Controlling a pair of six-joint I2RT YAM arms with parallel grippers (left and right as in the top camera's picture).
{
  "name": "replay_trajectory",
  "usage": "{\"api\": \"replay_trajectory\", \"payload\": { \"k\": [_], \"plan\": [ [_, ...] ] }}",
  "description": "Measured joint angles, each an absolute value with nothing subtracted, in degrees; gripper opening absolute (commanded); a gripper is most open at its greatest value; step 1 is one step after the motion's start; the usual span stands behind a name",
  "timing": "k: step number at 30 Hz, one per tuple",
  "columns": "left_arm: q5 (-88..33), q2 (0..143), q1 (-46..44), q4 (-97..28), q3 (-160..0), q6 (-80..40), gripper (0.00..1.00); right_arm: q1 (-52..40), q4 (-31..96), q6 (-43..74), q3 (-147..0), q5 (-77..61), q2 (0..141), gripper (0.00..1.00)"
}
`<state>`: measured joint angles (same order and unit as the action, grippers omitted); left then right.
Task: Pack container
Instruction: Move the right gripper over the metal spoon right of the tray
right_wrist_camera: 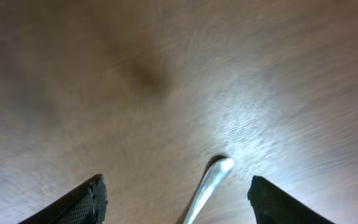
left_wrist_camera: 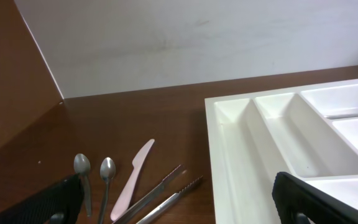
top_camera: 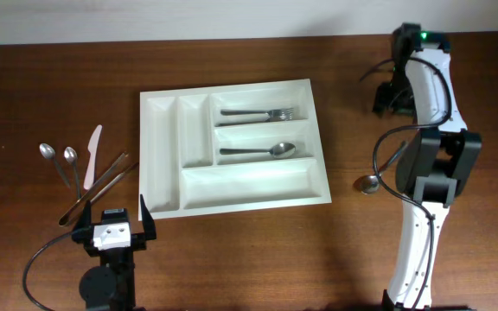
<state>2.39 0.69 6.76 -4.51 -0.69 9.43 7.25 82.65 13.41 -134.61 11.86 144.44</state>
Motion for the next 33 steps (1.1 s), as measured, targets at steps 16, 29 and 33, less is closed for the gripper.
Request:
{"api": "replay_trajectory", "payload": {
  "k": [16, 29, 33],
  "plan": [
    [2.39, 0.69, 6.76, -4.51, -0.69, 9.43, 0.99, 8.60, 81.56, 13.72, -120.92, 2.04, 126.87, 0.73],
    [2.42, 0.69, 6.76, -4.51, -0.69, 9.43, 0.99, 8.60, 85.21, 17.02, -120.60, -4.60, 126.37, 0.70],
    [2.39, 0.69, 6.76, -4.51, -0.69, 9.43, 0.99, 8.71, 83.70, 19.20, -118.61, -4.69, 126.37, 0.69]
  ]
}}
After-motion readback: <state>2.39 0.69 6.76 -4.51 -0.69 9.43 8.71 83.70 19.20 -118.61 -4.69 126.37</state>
